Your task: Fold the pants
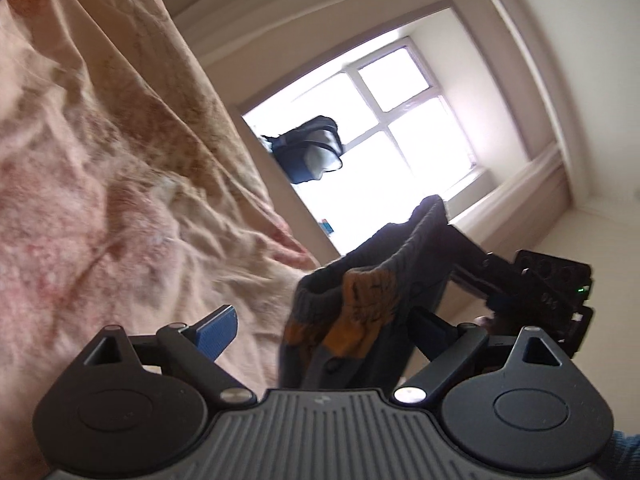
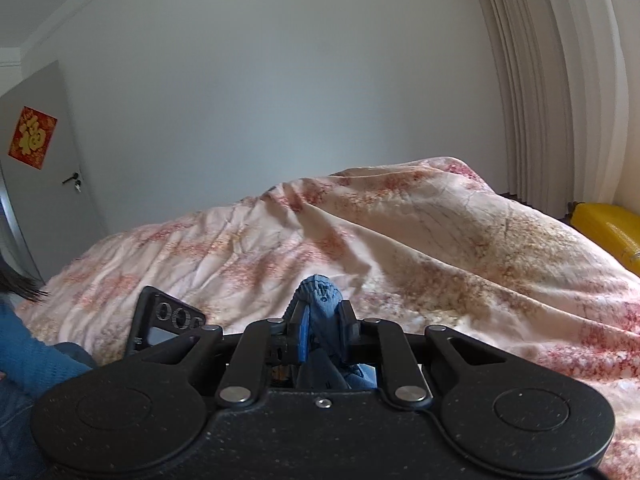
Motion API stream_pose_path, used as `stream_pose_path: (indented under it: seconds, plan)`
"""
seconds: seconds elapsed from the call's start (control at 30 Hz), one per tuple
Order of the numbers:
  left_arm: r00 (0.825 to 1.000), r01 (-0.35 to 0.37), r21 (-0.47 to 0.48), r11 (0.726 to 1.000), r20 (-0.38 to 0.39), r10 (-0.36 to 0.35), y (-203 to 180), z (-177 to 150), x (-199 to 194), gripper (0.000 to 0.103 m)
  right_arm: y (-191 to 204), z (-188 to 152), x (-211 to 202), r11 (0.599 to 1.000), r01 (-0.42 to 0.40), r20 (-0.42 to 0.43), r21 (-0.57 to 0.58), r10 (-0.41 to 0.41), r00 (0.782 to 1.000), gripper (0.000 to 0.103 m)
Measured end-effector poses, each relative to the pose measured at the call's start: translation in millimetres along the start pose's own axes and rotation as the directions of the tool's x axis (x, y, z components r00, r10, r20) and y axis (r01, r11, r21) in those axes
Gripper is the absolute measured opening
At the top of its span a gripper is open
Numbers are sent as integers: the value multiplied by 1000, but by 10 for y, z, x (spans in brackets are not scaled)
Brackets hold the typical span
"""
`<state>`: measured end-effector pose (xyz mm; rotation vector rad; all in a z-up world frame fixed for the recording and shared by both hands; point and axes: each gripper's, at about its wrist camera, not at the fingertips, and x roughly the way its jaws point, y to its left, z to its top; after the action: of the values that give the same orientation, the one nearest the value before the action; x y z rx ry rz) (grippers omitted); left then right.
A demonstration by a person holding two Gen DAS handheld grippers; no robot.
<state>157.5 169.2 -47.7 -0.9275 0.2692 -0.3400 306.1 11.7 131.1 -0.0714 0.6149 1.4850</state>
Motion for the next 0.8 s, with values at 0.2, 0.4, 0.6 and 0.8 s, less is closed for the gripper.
stream_pose_path:
  seconds: [0.2,0.4,0.6,0.8]
  plan:
    - [998,55,-8,998,-37,-55,12,-14,50,67,13,-6,48,1000,18,-27,1,-18,999,16]
    - [998,-60,-1,998,-16,60,18,45,108,23,-108,-28,126,994,106,-22,15,-106,994,16]
    - [982,-190,51,980,-8,191,-105,55,187,14,-290,-105,342,986,166,-55,23,-164,985,15]
    - [913,-403,116,908,-20,408,-209,41,255,11,-366,-223,601,943,331,-127,16,-327,936,19]
